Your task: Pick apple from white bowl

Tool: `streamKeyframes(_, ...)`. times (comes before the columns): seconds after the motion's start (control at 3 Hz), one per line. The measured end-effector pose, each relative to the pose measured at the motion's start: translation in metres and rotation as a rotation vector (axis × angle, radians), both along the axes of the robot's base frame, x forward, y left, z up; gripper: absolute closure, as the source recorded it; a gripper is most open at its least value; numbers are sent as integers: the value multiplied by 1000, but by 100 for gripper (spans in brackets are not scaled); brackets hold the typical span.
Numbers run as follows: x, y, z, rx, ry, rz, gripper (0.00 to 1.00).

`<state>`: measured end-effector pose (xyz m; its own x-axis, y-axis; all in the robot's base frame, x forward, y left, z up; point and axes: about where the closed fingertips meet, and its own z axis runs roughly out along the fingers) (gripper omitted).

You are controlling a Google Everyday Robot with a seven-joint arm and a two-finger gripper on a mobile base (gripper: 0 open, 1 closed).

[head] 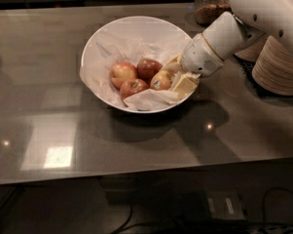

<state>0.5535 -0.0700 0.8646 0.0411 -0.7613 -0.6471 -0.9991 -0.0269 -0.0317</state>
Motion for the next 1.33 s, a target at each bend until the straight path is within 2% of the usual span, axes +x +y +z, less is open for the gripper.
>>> streamKeyframes(0.33,0,0,0,1,0,0,81)
streamKeyframes(0.67,-2,1,24,70,-30,17,100)
streamKeyframes(1.33,-13,-5,94,264,-110,75,100)
